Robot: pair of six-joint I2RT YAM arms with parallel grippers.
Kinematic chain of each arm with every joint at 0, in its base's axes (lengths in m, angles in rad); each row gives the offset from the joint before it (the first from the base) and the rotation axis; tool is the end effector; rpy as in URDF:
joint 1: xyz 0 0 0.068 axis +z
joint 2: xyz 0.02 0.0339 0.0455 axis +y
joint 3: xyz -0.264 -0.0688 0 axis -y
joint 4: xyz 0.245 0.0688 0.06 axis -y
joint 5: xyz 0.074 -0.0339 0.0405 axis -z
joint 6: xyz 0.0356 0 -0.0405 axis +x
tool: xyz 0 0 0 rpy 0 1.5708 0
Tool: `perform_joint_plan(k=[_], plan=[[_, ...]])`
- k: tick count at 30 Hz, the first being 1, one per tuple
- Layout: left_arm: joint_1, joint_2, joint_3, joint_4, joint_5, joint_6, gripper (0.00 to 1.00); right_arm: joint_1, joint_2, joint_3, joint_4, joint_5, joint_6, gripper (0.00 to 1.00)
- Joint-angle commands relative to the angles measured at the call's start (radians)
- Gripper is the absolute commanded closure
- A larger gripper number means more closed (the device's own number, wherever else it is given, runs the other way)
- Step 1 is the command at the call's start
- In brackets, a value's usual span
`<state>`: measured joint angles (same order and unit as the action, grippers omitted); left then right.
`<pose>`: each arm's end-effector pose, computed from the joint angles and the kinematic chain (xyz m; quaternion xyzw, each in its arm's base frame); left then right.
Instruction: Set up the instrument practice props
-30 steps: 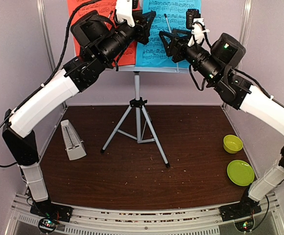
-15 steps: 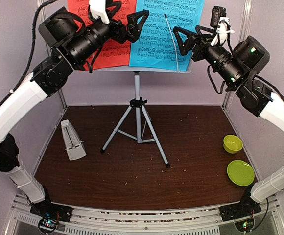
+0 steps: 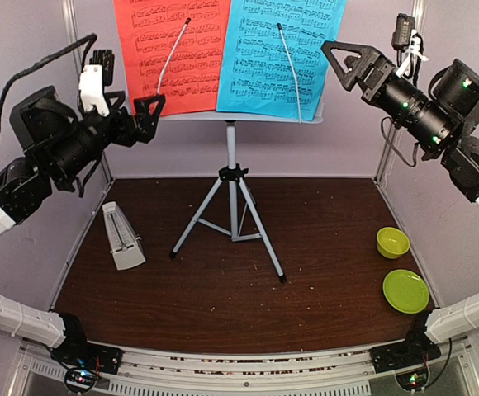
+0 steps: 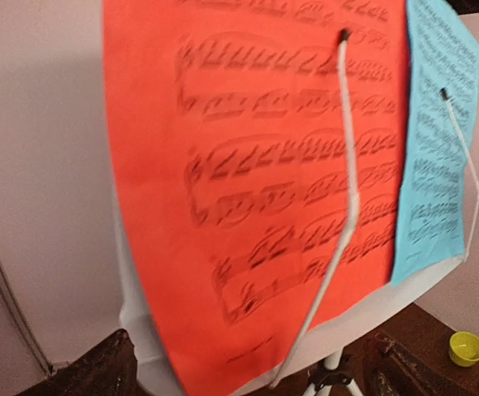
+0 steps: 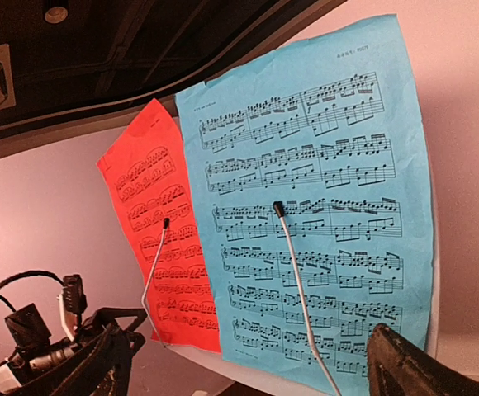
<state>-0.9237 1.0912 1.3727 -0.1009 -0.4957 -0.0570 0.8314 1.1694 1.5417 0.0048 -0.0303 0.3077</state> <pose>0.1464 -0.1657 0.4923 0.0897 0.6426 -0.2120 0.7308 0.1509 0.1671 0.5419 -0.1576 0.5396 0.4531 0.6919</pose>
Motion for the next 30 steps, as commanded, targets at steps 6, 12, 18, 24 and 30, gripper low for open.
perform_joint_plan(k=[6, 12, 18, 24, 30], plan=[[0.27, -0.224, -0.354, -0.269, -0.022, -0.442, 0.02, 0.002, -0.012, 0.028, -0.032, -0.142, 0.21, 0.0], [0.404, -0.26, -0.46, -0.401, -0.008, -0.57, 0.02, 0.002, 0.018, 0.054, -0.09, -0.118, 0.194, 0.0], [0.493, -0.193, -0.488, -0.459, -0.005, -0.635, 0.02, 0.002, -0.007, -0.075, -0.145, -0.012, 0.136, 0.0], [0.497, -0.046, -0.438, -0.489, -0.03, -0.664, 0.02, -0.001, -0.086, -0.231, -0.191, 0.151, 0.056, 0.0], [0.499, 0.089, -0.391, -0.484, -0.053, -0.675, 0.05, -0.023, -0.142, -0.328, -0.262, 0.257, 0.052, 0.0]])
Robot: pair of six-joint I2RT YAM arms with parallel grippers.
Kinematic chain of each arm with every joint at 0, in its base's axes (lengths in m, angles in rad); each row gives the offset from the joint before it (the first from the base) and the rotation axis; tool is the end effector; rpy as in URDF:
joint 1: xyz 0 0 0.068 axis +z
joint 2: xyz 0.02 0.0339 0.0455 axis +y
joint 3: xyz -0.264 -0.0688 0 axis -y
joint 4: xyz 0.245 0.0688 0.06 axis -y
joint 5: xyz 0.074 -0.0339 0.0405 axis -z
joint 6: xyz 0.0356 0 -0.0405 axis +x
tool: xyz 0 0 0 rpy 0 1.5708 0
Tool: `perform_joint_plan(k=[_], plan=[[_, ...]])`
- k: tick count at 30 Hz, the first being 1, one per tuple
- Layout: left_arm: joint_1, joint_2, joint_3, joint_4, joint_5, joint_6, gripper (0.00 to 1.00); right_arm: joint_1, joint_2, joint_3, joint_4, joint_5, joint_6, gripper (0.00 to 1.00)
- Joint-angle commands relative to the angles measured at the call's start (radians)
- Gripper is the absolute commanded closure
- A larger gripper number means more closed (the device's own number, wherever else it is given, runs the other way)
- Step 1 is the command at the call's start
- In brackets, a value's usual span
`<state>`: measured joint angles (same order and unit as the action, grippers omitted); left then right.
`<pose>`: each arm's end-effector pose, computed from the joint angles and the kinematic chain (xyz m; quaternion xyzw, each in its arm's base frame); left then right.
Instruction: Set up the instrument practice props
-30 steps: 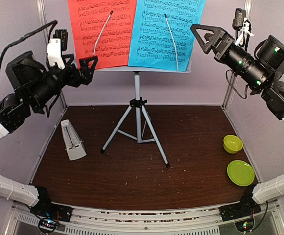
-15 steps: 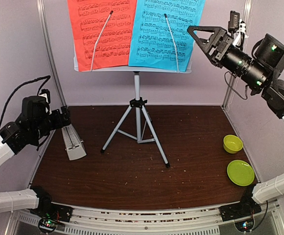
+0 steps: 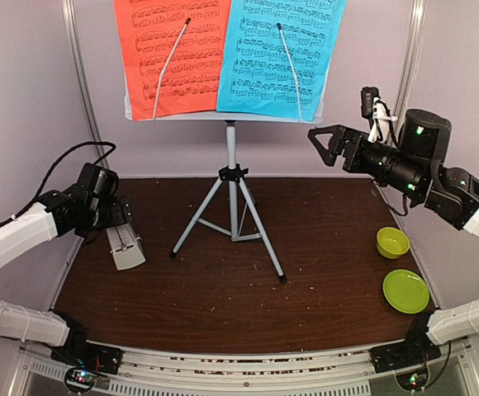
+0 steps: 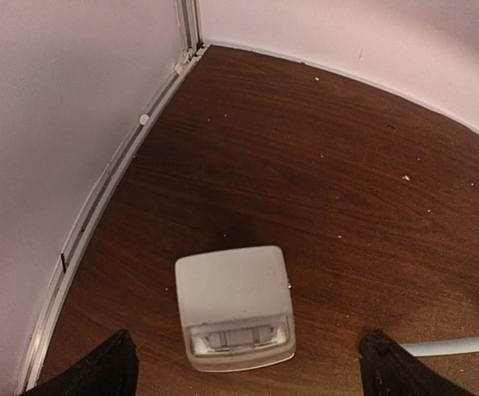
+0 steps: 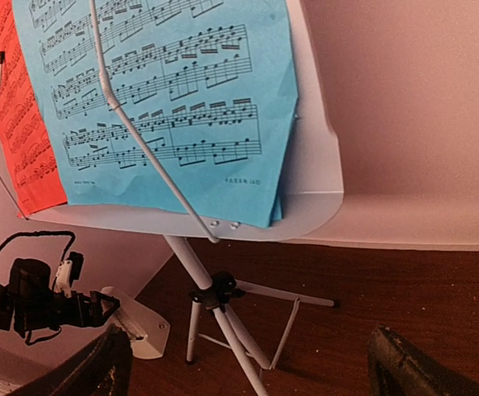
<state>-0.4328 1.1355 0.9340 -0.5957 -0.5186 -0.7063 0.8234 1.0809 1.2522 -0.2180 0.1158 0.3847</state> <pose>0.2199 -0.0821 0.2876 -0.2179 0.8736 0.0034 0.4351 0.1636 0.1705 0.4422 -0.1182 0.7136 0.3570 0.5911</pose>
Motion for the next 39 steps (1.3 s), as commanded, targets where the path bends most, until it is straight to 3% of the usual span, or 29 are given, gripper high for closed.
perform_joint_plan(k=[1, 5, 11, 16, 27, 33, 39], plan=[[0.008, 0.062, 0.049, 0.015, -0.034, -0.026, 0.07, -0.02, -0.062, -0.06, -0.042, 0.118, -0.022, 0.0], [0.009, 0.107, 0.048, 0.018, -0.037, -0.033, 0.21, -0.043, -0.08, -0.14, -0.041, 0.098, 0.013, 0.0], [0.012, 0.124, 0.039, -0.009, -0.053, -0.048, 0.31, -0.071, -0.068, -0.178, -0.059, 0.057, 0.06, 0.0], [0.012, 0.105, 0.017, -0.009, -0.057, -0.028, 0.41, -0.076, -0.101, -0.242, 0.023, 0.017, 0.031, 0.0], [0.012, 0.017, -0.014, -0.023, 0.026, 0.04, 0.66, -0.078, -0.084, -0.222, 0.021, -0.019, 0.003, 0.0], [-0.019, -0.061, 0.003, -0.069, 0.093, 0.062, 0.73, -0.079, -0.081, -0.241, 0.06, -0.052, -0.009, 0.0], [-0.17, -0.121, 0.019, -0.104, 0.079, 0.053, 0.73, -0.079, -0.072, -0.246, 0.075, -0.096, -0.02, 0.0]])
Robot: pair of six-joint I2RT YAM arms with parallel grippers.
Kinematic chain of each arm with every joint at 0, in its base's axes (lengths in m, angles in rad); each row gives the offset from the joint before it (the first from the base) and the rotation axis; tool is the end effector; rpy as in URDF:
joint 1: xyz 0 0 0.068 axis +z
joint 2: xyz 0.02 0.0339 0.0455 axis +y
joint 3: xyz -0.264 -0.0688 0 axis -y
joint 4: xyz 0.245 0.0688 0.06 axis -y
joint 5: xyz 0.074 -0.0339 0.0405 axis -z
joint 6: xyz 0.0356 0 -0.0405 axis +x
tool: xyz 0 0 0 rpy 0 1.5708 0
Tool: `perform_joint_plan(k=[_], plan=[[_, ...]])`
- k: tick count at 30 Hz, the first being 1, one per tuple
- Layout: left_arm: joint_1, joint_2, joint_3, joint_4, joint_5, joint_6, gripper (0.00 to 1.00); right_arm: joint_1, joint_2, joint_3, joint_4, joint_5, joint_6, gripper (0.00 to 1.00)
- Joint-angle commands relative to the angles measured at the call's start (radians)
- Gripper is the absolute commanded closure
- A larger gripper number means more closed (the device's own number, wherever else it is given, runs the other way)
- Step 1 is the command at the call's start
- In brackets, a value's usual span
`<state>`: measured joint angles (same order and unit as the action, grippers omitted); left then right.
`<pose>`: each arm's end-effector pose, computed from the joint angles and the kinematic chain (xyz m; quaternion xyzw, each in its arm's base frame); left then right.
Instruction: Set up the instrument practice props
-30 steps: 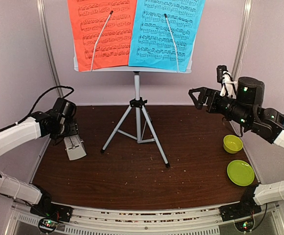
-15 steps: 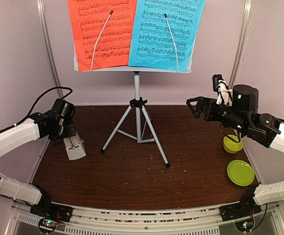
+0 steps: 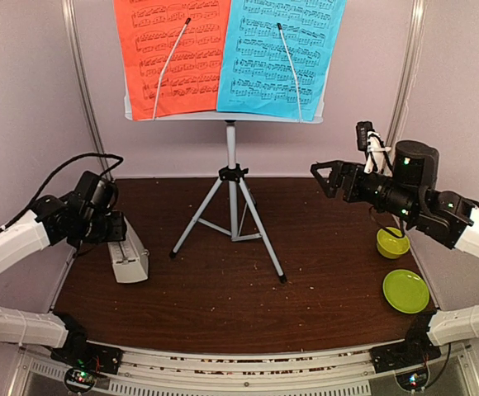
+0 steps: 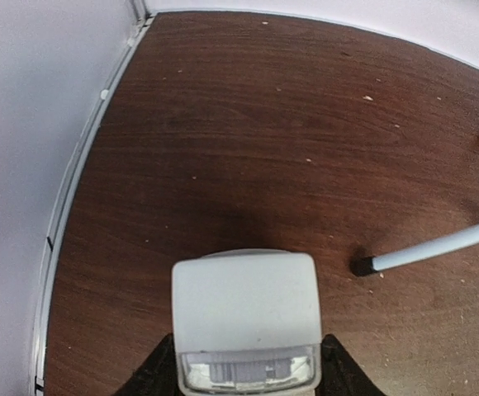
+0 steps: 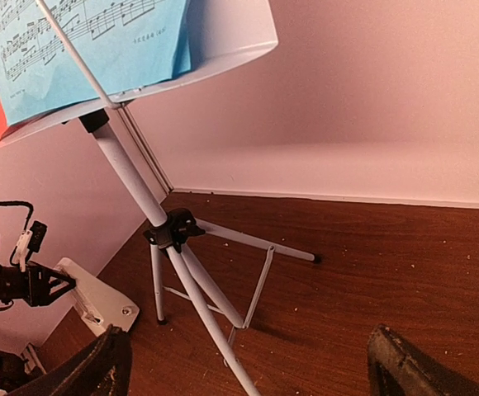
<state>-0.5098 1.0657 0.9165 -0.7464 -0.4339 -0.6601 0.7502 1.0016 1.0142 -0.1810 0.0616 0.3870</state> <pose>0.1905 -0.0894 0.2845 -0.1403 0.9135 -0.0093 0.3818 0.1697 0.1552 0.3806 -0.1184 0.7547 0.3274 0.5560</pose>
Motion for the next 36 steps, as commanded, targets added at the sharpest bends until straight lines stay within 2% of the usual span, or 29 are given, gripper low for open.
perform_joint_plan(k=[1, 4, 10, 15, 18, 21, 28, 33, 36], plan=[[-0.123, -0.05, 0.049, 0.023, -0.021, -0.007, 0.74, -0.007, 0.009, -0.009, 0.038, -0.045, -0.023, 0.0], [-0.231, -0.038, 0.064, -0.018, -0.053, -0.066, 0.77, -0.008, 0.011, -0.01, 0.041, -0.056, -0.025, 0.0], [-0.472, 0.015, 0.126, -0.051, -0.173, -0.197, 0.78, -0.009, 0.008, -0.018, 0.045, -0.062, -0.019, 0.0], [-0.633, 0.152, 0.233, -0.023, -0.262, -0.245, 0.77, -0.01, -0.011, -0.043, 0.062, -0.071, -0.016, 0.0], [-0.669, 0.272, 0.32, 0.002, -0.302, -0.254, 0.77, -0.011, -0.02, -0.051, 0.064, -0.07, -0.003, 0.0], [-0.678, 0.346, 0.348, 0.094, -0.268, -0.246, 0.77, -0.015, -0.026, -0.026, 0.041, -0.076, 0.018, 0.0], [-0.718, 0.465, 0.399, 0.186, -0.253, -0.284, 0.77, -0.017, -0.014, 0.145, -0.077, -0.082, 0.091, 0.0], [-0.759, 0.526, 0.439, 0.195, -0.26, -0.33, 0.72, -0.017, 0.013, 0.239, -0.09, -0.131, 0.165, 0.0], [-0.773, 0.552, 0.448, 0.194, -0.249, -0.355, 0.65, -0.017, 0.024, 0.282, -0.074, -0.166, 0.22, 0.0]])
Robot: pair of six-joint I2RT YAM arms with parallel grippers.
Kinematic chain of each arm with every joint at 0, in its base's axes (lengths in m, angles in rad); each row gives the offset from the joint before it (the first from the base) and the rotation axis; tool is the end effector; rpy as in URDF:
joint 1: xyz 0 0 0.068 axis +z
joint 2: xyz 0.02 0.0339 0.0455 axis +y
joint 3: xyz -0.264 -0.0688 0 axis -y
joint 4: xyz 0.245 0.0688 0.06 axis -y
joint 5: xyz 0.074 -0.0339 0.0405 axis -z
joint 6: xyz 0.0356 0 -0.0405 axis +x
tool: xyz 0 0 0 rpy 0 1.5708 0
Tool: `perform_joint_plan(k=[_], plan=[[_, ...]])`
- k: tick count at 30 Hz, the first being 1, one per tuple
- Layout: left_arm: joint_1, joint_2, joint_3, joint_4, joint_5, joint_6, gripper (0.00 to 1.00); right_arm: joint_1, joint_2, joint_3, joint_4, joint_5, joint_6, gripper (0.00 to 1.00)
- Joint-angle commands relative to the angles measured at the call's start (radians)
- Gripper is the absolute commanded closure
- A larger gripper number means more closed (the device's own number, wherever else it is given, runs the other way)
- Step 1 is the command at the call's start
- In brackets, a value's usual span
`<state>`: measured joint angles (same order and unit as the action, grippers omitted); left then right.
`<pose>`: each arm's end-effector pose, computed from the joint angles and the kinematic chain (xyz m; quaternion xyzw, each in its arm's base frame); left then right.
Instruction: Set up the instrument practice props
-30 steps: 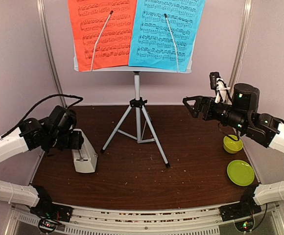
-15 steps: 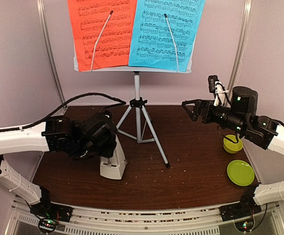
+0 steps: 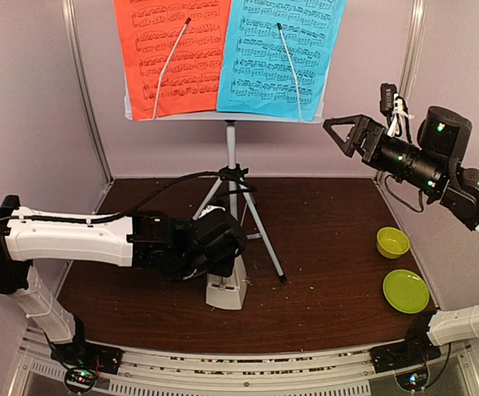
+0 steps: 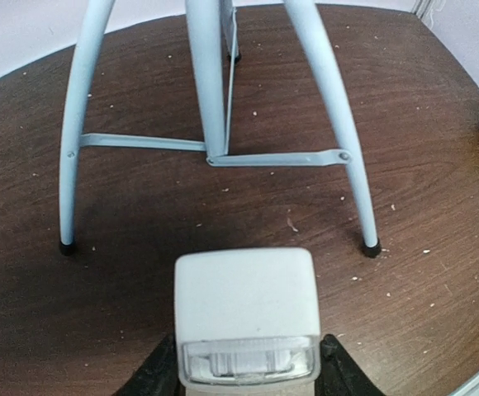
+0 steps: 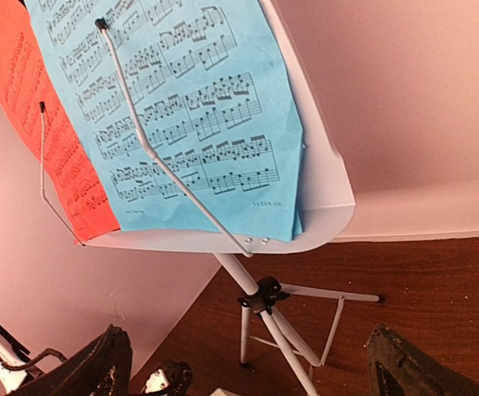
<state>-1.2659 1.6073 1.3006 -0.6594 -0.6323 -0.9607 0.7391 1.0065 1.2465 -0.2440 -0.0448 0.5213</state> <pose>0.1220 -0.3177 0.2761 0.0464 0.9109 -0.1228 0.3913 0.1557 0.1440 0.4526 -0.0927 0.7024 0.4286 0.5606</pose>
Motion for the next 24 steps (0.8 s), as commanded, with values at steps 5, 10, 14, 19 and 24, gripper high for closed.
perform_joint_plan(k=[5, 10, 14, 19, 24], plan=[[-0.019, 0.016, 0.045, 0.118, -0.009, -0.062, 0.34, -0.006, 0.019, 0.078, 0.028, -0.093, 0.14, 0.0], [-0.02, -0.008, -0.001, 0.141, 0.009, -0.045, 0.13, -0.006, 0.011, 0.072, 0.05, -0.11, 0.152, 0.0], [-0.019, -0.057, -0.048, 0.176, 0.009, -0.017, 0.06, -0.006, -0.006, 0.072, 0.048, -0.123, 0.147, 0.0], [-0.017, -0.177, -0.116, 0.173, -0.023, 0.006, 0.03, -0.009, -0.035, 0.042, 0.072, -0.116, 0.141, 0.0], [0.022, -0.27, -0.23, 0.147, -0.009, -0.033, 0.02, -0.009, -0.033, -0.026, 0.137, -0.14, 0.18, 0.0]])
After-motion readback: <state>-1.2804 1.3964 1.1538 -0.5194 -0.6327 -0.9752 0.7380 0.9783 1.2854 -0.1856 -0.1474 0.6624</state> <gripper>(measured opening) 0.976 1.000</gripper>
